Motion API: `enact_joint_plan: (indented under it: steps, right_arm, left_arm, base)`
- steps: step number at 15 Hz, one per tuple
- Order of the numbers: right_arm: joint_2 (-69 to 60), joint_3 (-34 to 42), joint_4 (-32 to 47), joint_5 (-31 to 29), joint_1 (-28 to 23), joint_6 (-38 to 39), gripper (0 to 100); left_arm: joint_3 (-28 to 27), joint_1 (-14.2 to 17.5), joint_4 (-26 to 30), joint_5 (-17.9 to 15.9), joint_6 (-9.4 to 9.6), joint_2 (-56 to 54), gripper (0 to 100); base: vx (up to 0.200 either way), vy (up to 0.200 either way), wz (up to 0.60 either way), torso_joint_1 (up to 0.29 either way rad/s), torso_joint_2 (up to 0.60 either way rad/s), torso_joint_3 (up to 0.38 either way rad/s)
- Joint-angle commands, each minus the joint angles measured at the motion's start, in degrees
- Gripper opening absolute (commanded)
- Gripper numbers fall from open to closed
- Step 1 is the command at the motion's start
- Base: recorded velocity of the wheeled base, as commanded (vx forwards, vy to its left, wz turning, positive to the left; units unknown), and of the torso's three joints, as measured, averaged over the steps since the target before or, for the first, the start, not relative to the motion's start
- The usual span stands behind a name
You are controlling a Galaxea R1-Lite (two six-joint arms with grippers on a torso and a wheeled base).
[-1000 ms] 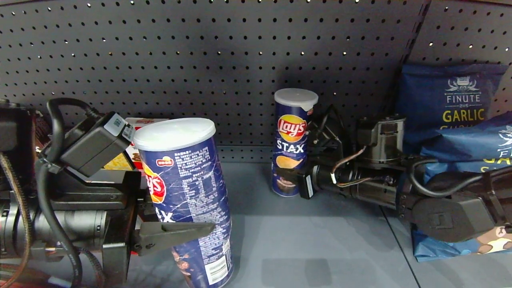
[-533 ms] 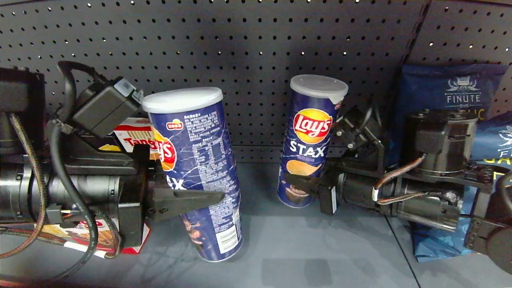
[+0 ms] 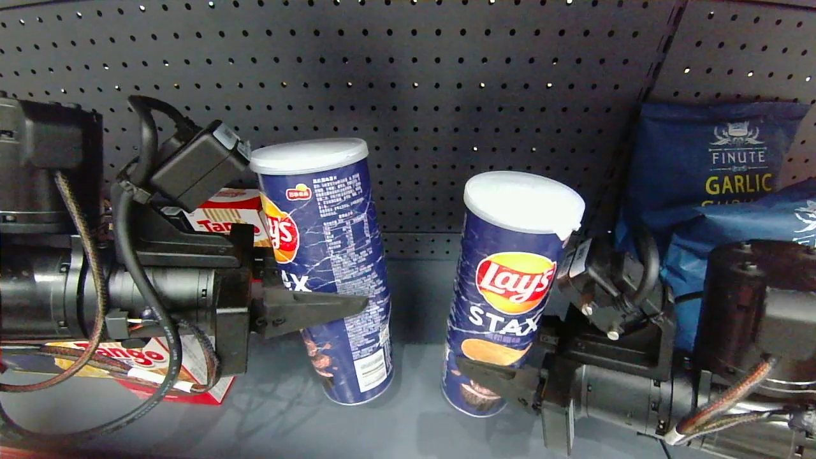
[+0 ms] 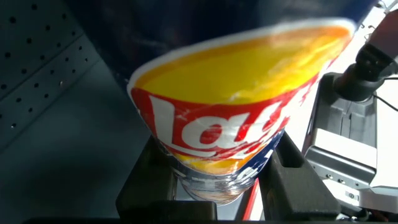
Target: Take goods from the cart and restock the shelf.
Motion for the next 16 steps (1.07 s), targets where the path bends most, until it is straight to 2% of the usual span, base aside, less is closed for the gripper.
enact_joint_plan:
  steps: [1,16]
  right_arm:
    - [-0.2,1.9,-0.6,-0.4,1.3,0.0,0]
    - [6.1,4.6,-6.7,-0.5,1.2,-0.1,0]
  left_arm:
    - [0.0,0.0,0.0,0.0,0.01,0.2,0]
    - [0.2,0.1,0.0,-0.3,0.01,0.2,0]
  base:
    - [0.0,0.0,0.0,0.0,0.0,0.0]
    - [0.0,0.0,0.0,0.0,0.0,0.0]
